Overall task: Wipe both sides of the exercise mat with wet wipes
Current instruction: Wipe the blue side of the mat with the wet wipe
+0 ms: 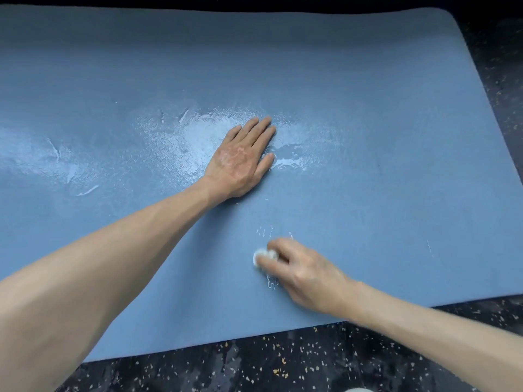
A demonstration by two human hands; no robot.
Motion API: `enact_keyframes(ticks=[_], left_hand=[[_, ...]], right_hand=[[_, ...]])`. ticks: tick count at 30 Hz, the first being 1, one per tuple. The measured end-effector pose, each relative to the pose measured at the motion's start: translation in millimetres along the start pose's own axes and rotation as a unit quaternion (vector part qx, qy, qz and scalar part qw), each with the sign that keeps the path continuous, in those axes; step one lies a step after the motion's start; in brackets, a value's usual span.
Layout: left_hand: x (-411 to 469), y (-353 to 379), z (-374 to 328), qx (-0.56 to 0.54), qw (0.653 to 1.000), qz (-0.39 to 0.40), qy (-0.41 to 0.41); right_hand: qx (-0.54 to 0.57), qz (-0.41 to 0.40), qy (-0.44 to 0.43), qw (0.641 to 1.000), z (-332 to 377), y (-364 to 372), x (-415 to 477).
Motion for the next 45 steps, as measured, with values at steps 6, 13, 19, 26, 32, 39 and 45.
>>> enact_keyframes(ticks=[6,13,19,26,32,39,45], left_hand=[[1,3,0,0.0,1.0,0.0,0.001],[2,3,3,0.002,1.0,0.004,0.004],[1,2,1,-0.001,1.0,0.001,0.002],[2,2,2,-0.006,1.0,-0.003,0.001],[2,2,1,-0.01,1.0,-0.012,-0.004],[4,1,0,-0.021,0.999,-0.028,0.003],[3,0,2,-0.026,0.999,-0.038,0.003]], right_hand=[[0.035,0.142,-0.067,0.987,17,9,-45],[-0.003,-0.023,0.043,0.999,-30,-25,6],[0.002,0.183,-0.096,0.978,23,4,-77],[-0.082,-0.063,0.039,0.994,-63,-48,0],[-0.006,0.12,-0.149,0.982,8,-18,-90],[-0.139,-0.028,-0.033,0.989,-77,-54,-1],[-0.04,-0.01,0.049,0.998,-64,-37,-28]])
Point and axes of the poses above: each hand's wrist, its own x-axis towards the middle knuckle, its own y-axis out of the palm, z = x × y, the point moved 7 cm from there along x, towards the middle knuckle, and after that the axes turned 5 degrees about -z, right-handed, at the moved point
